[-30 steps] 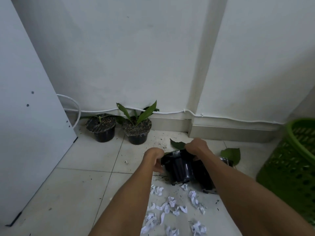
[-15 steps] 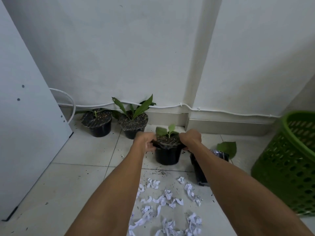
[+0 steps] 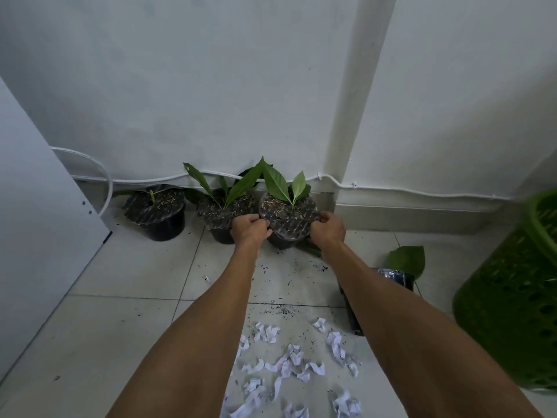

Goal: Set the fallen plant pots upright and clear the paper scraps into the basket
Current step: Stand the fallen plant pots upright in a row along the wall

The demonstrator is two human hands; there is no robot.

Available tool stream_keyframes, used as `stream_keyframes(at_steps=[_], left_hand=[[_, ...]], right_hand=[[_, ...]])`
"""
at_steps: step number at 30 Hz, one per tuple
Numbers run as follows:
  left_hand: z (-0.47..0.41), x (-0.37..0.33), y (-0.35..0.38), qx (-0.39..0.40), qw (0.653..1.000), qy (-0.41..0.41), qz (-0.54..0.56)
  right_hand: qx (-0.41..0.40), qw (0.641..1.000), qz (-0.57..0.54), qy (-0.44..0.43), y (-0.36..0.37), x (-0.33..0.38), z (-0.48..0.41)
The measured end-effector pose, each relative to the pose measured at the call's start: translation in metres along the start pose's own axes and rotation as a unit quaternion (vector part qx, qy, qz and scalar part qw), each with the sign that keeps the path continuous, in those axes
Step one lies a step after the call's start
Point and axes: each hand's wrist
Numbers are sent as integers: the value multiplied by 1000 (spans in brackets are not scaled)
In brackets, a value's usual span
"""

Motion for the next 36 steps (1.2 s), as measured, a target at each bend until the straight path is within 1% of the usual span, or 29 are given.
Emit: stream_keyframes(at_steps=[8, 12, 16, 20, 24, 28, 29, 30, 32, 34, 35, 36], left_hand=[[-19, 26, 9, -36, 999, 14, 0], [-24, 35, 8, -50, 999, 15, 9], [-26, 36, 6, -55, 998, 10, 15], [-23, 36, 7, -51, 999, 10, 0], [-14, 30, 13, -30, 999, -27, -30], [9, 25, 21, -54, 992, -100, -53], [17, 23, 25, -41, 989, -123, -67], [27, 22, 28, -11, 985, -152, -83], [51, 23, 39, 78, 967, -215, -116], [82, 23, 55, 170, 942, -242, -158], [100, 22, 64, 208, 928, -254, -179], [116, 21, 72, 238, 914, -266, -192]], right_hand=[[15, 1000, 19, -9, 10, -9, -22], [7, 999, 28, -32, 17, -12, -24], [6, 998, 39, -54, 20, -11, -24], [4, 997, 50, -53, 19, -10, -23], [-15, 994, 100, -51, 9, -5, -18], [-73, 983, 150, -81, -25, 6, -4], [-91, 978, 166, -86, -38, 7, 0], [-111, 973, 183, -89, -53, 8, 5], [-159, 959, 222, -82, -83, 6, 15], [-217, 938, 270, -25, -114, 3, 23], [-230, 926, 297, 25, -130, -1, 27], [-217, 920, 317, 75, -143, -5, 30]])
Point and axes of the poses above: each hand's wrist, its own z-axis away from the middle knuckle, its own y-axis out of the palm, x = y × z, and after that the axes turned 11 degrees about y, right-handed
